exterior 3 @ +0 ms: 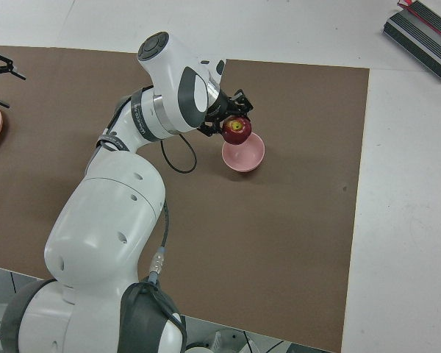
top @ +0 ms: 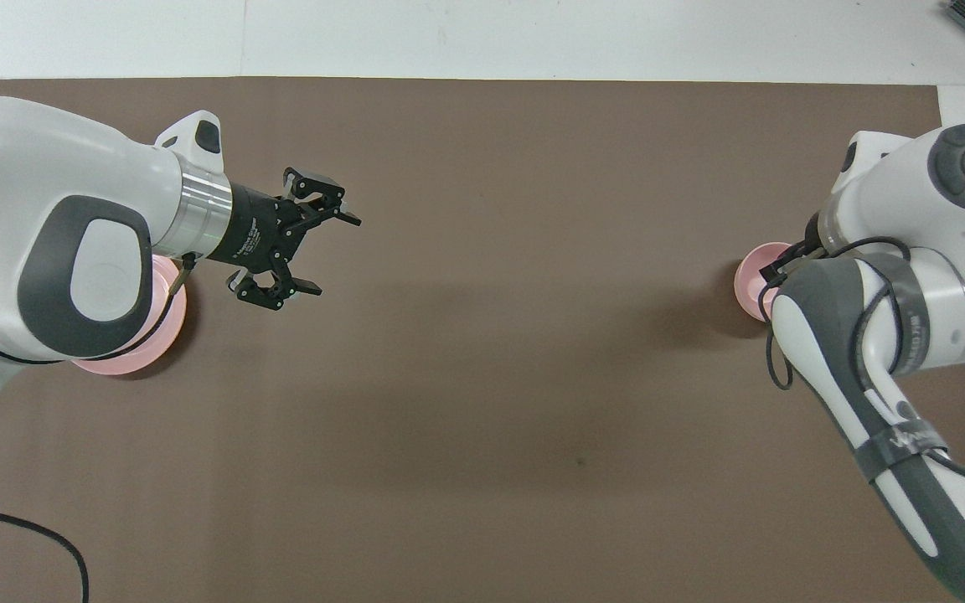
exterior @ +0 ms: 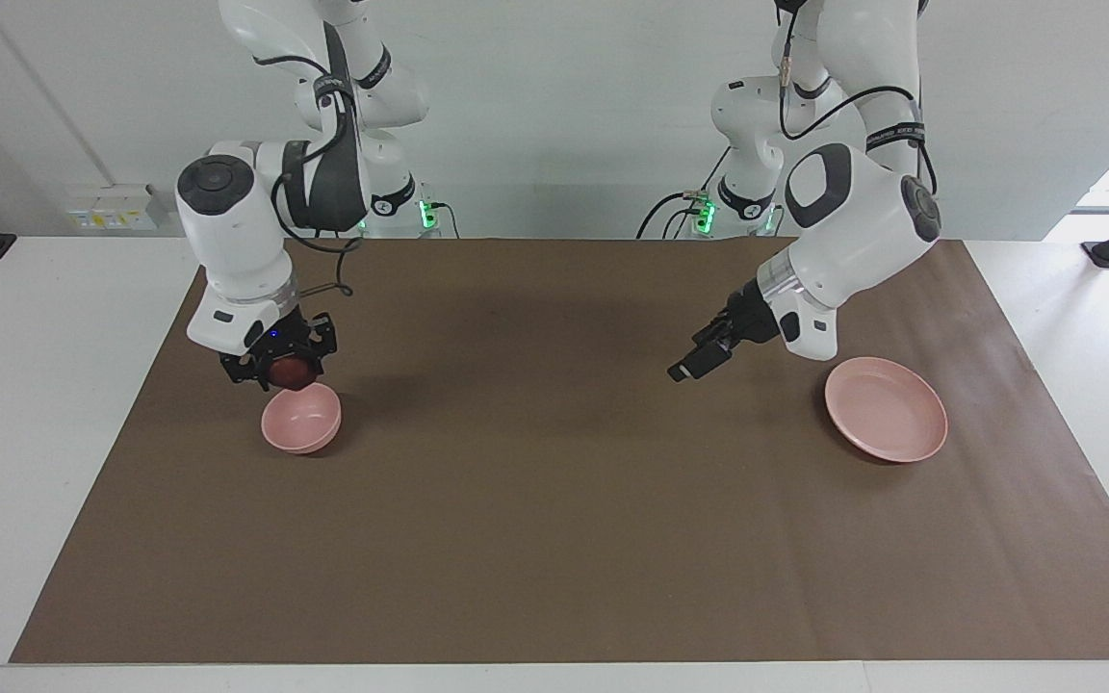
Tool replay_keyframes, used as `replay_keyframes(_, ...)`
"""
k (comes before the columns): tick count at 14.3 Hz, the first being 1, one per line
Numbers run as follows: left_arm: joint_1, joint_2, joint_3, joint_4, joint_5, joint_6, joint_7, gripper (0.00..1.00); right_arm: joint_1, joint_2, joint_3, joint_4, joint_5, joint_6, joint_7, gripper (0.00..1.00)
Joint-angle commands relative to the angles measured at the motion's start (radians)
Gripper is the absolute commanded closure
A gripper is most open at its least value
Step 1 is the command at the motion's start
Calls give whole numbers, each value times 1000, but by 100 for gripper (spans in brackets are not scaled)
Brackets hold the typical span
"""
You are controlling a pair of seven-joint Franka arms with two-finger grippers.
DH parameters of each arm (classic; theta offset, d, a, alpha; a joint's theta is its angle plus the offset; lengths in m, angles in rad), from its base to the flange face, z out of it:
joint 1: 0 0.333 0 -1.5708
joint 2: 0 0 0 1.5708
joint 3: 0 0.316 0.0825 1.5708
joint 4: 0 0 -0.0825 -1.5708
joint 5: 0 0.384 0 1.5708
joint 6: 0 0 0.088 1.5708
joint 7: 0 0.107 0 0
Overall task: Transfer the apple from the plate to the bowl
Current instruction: 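Move the apple over the pink bowl with the right gripper while the left gripper withdraws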
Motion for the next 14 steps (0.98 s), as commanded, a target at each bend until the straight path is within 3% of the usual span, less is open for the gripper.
replay_keyframes(1, 21, -11, 16, 76, 138, -107, 0, 0, 7, 31, 3, 21, -53, 26, 62, 100)
replay_keyframes(6, 38, -16, 16, 162, 283, -247, 20, 0, -5, 48, 3, 8, -53, 87, 82, 100)
replay_keyframes(14, 14, -138, 114, 156, 366, -397, 506, 0, -17, 57, 5, -41, -34, 143, 124, 100)
